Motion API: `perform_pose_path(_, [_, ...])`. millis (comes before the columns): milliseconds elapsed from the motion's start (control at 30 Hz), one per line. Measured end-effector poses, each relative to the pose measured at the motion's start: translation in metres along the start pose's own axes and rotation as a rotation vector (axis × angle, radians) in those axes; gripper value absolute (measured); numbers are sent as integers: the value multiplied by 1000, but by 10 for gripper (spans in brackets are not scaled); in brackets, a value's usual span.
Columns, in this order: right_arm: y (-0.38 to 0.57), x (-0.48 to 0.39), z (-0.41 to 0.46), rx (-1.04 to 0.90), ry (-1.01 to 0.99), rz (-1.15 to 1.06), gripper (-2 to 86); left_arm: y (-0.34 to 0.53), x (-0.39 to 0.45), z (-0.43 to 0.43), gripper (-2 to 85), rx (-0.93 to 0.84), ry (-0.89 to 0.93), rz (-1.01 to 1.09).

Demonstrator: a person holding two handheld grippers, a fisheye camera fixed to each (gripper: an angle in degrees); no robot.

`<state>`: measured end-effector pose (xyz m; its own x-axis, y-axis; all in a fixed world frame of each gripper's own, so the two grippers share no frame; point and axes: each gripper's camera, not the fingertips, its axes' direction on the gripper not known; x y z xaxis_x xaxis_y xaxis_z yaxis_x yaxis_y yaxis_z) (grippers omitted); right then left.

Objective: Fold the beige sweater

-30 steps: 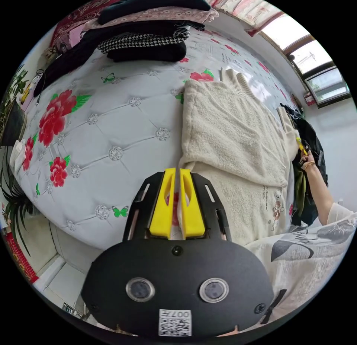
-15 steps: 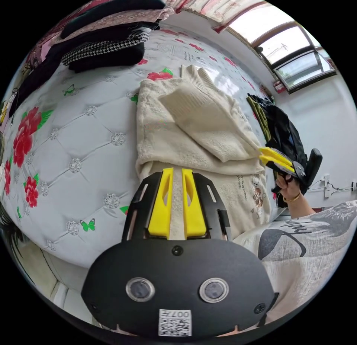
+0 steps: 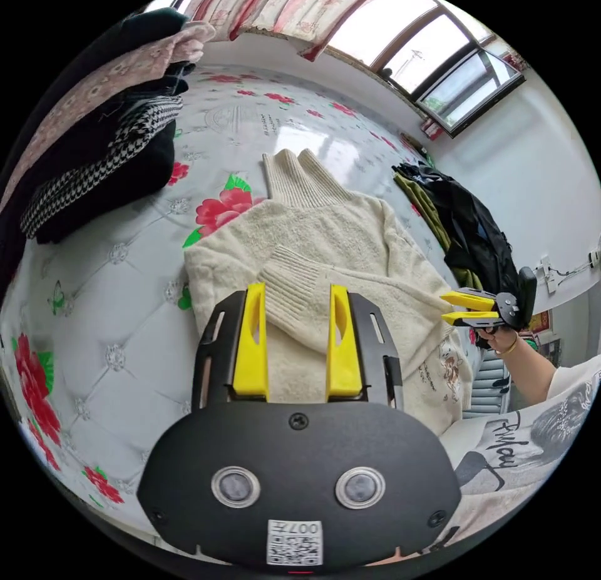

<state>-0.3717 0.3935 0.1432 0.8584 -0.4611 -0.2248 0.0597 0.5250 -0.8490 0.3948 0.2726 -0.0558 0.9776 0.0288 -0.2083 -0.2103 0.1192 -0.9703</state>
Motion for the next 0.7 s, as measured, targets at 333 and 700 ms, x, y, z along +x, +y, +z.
perform_pose_path(333, [-1,-34,3,-55,28,-229,30,12,106,-75,-6,186,43,382])
perform_pose_path(700, [-26,61,-40,78,-88,111,57,165,158,-96,-7,-222,430,563])
